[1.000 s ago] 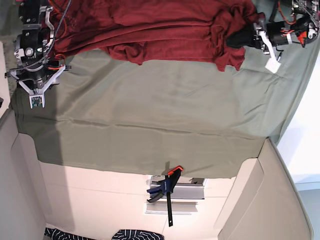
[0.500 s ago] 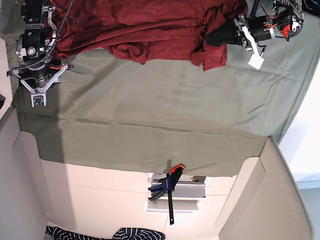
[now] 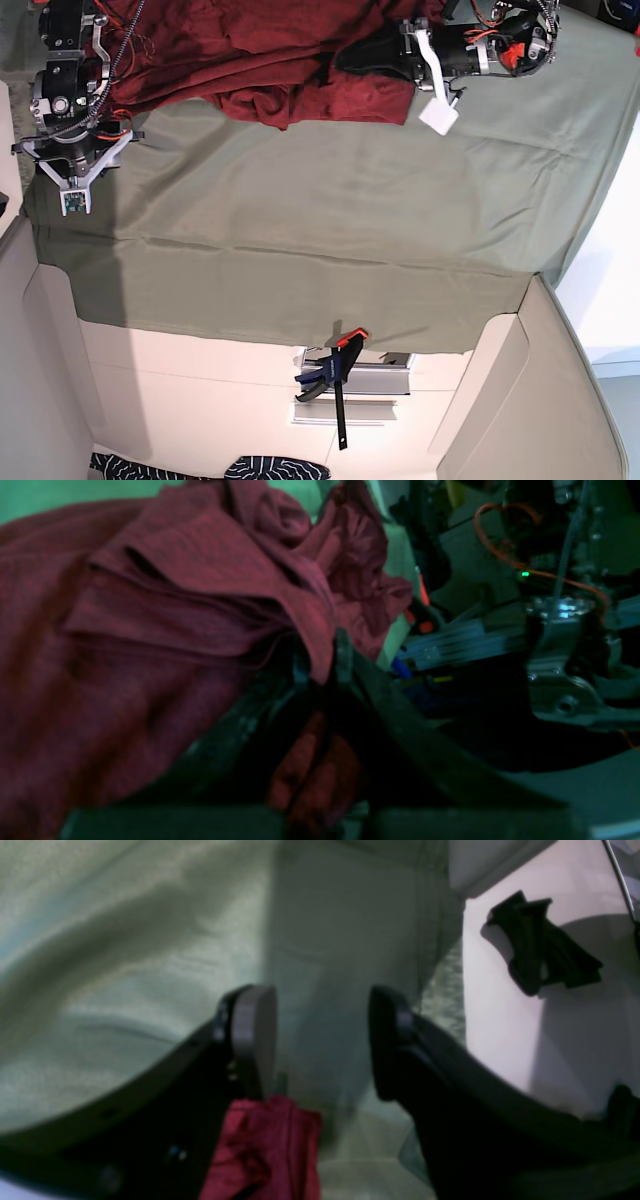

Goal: Fold the T-shirt properly

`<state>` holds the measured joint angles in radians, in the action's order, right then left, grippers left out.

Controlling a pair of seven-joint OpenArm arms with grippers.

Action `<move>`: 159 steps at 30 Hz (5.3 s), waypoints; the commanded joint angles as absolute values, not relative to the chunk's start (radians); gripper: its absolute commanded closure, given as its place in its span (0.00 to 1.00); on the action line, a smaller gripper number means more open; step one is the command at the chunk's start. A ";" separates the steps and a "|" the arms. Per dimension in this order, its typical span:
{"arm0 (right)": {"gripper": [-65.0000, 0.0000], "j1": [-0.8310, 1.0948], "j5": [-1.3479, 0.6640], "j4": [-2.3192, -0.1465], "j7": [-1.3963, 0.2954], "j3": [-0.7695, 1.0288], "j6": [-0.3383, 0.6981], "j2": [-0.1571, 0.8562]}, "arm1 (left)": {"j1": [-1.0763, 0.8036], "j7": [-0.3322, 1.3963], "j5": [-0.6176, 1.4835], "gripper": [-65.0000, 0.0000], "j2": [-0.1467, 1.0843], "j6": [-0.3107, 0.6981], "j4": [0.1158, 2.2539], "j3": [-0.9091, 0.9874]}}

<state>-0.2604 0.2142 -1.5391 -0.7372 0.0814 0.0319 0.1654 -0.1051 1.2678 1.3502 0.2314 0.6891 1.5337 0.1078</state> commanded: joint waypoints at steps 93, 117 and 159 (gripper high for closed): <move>0.54 -0.268 0.216 -1.535 -0.733 0.227 -0.055 0.277 | -0.035 1.153 0.651 0.72 0.061 0.698 1.628 -0.301; 0.54 -0.268 0.198 -1.535 -0.734 0.227 -0.045 0.277 | 0.050 0.967 0.453 0.72 0.060 0.698 1.655 -0.320; 0.54 -0.268 0.196 -1.534 -0.733 0.227 -0.045 0.277 | -0.251 1.028 0.569 1.00 0.069 0.635 2.003 0.133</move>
